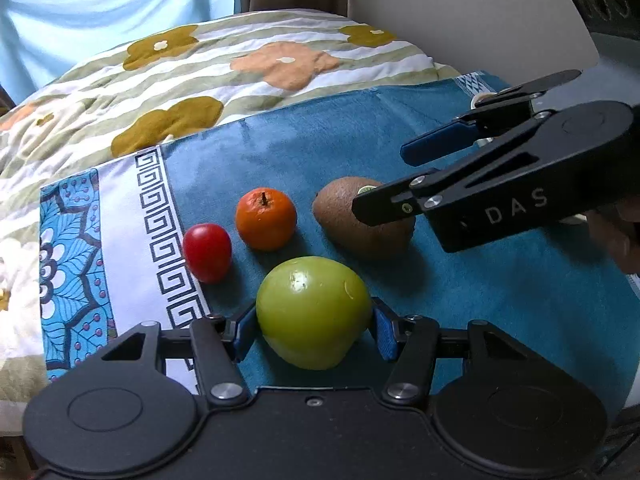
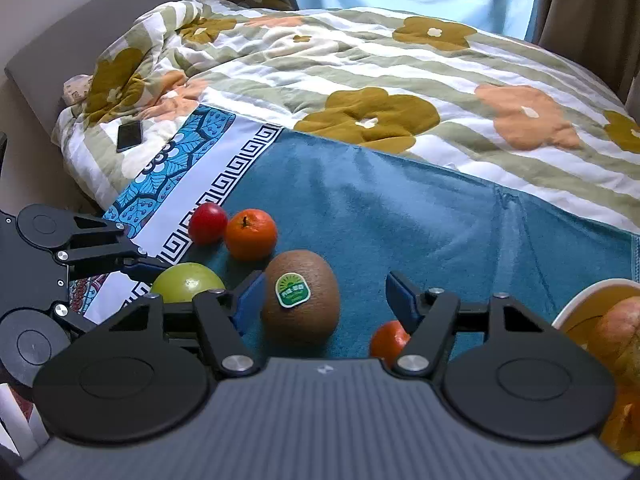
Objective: Organize fruits
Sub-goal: 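Grasp the green apple with left gripper while right gripper grasps the kiwi, then carry the green apple and kiwi over the cream bowl with both grippers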
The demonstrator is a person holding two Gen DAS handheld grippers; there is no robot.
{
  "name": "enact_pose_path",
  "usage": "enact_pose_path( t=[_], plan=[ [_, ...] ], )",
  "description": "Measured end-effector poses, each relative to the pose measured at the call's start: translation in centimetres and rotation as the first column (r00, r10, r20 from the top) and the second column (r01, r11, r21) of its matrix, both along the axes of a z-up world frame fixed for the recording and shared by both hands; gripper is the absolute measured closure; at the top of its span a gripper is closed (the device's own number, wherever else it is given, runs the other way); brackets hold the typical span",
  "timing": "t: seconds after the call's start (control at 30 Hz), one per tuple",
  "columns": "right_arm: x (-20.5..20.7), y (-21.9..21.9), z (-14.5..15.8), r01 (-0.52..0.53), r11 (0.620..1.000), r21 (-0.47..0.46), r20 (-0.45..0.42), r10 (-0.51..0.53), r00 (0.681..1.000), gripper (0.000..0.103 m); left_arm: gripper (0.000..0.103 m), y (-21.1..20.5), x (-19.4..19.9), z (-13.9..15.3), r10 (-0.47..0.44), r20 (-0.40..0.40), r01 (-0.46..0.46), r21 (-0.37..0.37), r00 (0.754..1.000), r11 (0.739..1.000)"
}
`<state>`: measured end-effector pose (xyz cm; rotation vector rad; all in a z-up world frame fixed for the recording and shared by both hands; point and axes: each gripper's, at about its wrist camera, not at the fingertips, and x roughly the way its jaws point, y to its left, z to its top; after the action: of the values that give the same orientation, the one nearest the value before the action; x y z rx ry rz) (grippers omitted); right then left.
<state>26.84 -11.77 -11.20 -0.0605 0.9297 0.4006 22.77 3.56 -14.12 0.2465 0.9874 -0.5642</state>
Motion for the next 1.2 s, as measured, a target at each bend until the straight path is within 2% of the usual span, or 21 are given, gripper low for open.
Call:
enact_pose_path(
  t=[0.8, 0.93, 1.2],
  plan=[
    [0.1, 1.9, -1.9, -0.069, 0.997, -0.024, -0.018, 0.068, 0.998, 0.039, 0.041, 2.2, -0.9, 0.1, 0.095, 0.005, -0.095, 0.038, 0.995, 0.995],
    [-0.1, 1.7, -1.7, -0.055, 0.998, -0.028, -0.007, 0.055, 0.998, 0.043, 0.041, 2.3, -1.5, 0.8, 0.112, 0.019, -0.113, 0.038, 0.994, 0.993],
    [-1.8, 0.3, 0.3, -0.033, 0.999, -0.004, 0.025, 0.033, 0.999, 0.043, 0.041, 1.5, -2.9, 3.1, 0.141, 0.068, -0.145, 0.045, 0.988, 0.988]
  ],
)
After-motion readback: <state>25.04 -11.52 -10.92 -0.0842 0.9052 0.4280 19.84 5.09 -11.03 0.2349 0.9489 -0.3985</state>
